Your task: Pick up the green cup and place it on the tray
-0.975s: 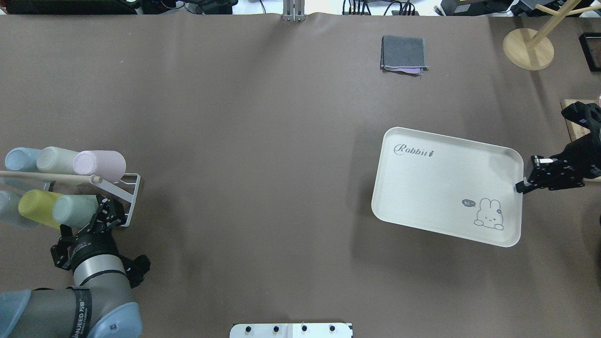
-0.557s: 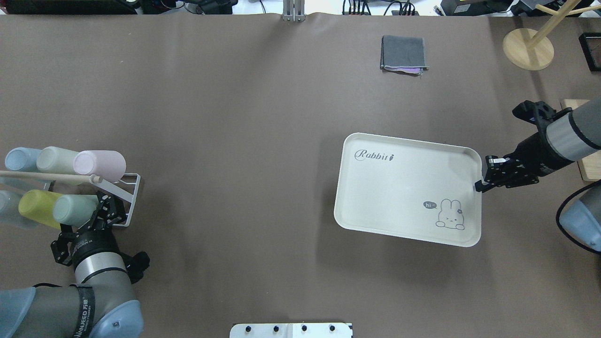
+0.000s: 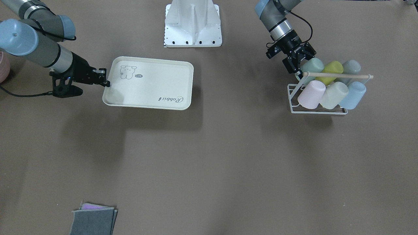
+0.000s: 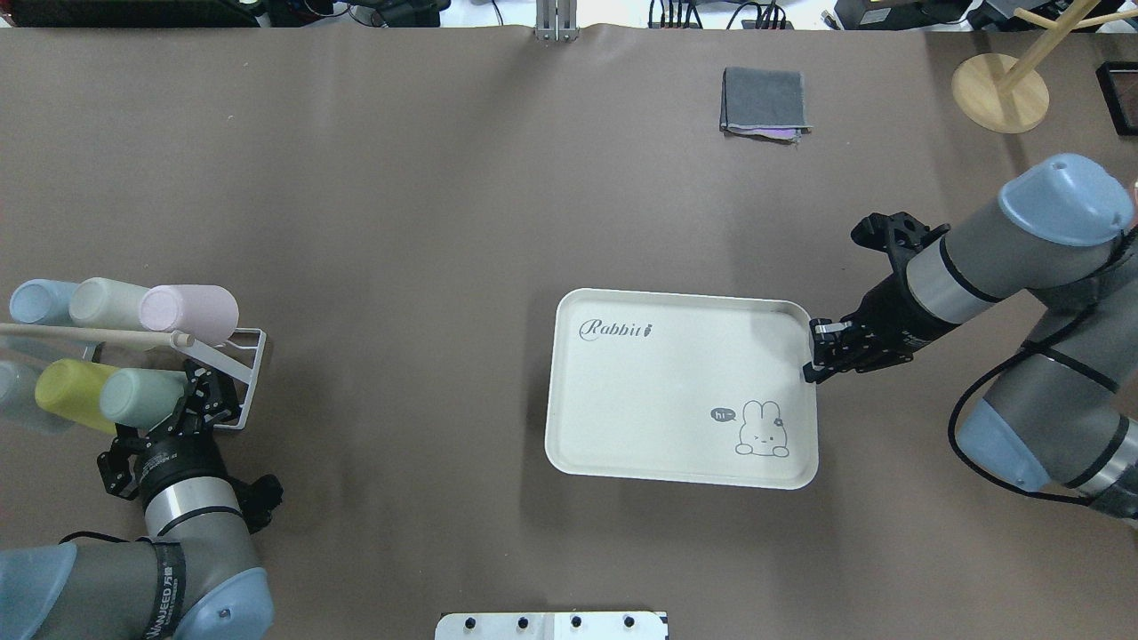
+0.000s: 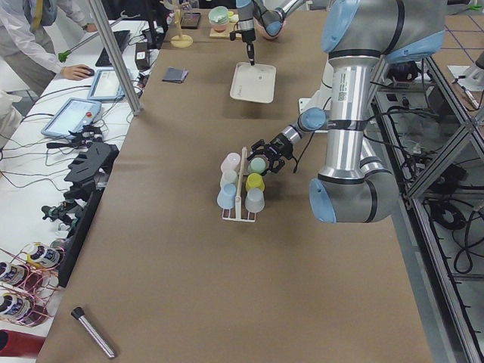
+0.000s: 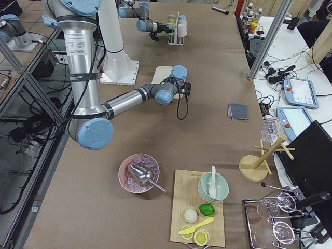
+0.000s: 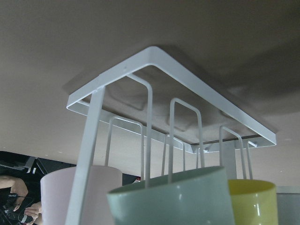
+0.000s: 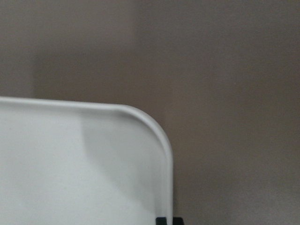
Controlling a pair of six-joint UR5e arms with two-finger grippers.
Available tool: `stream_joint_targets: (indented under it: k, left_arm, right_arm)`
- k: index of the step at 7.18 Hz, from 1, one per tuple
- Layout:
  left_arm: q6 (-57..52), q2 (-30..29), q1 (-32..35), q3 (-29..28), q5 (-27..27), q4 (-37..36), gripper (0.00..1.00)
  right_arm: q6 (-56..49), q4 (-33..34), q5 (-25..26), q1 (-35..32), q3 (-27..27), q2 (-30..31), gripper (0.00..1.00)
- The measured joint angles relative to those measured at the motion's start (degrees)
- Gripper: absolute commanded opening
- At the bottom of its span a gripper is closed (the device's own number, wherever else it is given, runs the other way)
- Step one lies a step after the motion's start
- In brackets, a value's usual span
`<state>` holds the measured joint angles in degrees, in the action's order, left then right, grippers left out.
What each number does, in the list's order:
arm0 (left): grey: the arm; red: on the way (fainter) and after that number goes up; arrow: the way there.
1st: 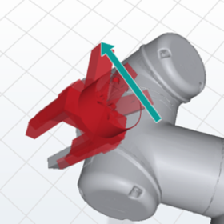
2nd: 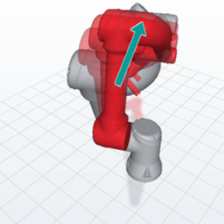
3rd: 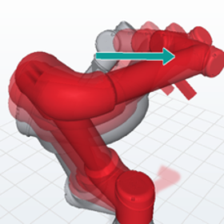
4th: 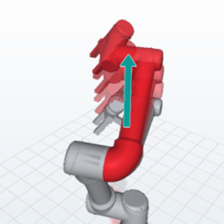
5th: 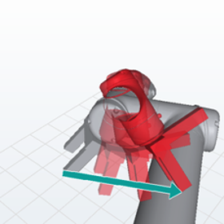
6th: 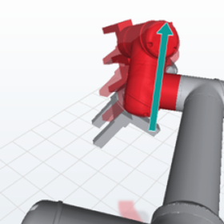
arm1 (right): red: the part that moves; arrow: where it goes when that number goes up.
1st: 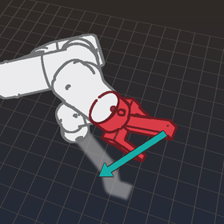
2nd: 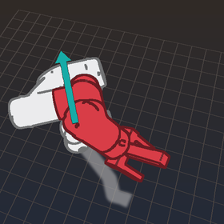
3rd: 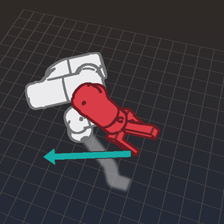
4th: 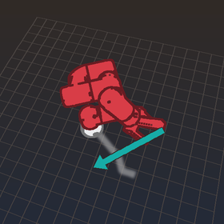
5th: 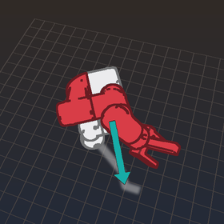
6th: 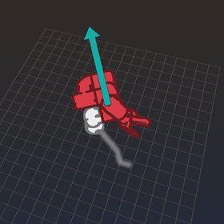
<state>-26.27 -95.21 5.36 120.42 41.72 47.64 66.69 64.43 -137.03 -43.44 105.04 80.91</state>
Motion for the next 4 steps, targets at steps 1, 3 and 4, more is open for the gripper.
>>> stream_joint_targets:
  k: [1, 3, 4]
  left_arm:
    - [0.0, 0.0, 0.0, -0.2, -0.3, 0.0, 0.85]
    - [0.1, 0.0, 0.1, -0.2, -0.5, 0.0, 0.74]
    - [0.1, 0.0, 0.1, -0.3, -0.5, 0.0, 0.79]
  right_arm:
    - [0.0, 1.5, 0.7, 1.5, -0.3, -2.4, 0.0]
    - [-0.4, 2.6, 1.2, 3.5, -2.8, -7.1, 0.0]
    - [-0.6, 2.7, 1.2, 4.3, -4.9, -10.0, 0.0]
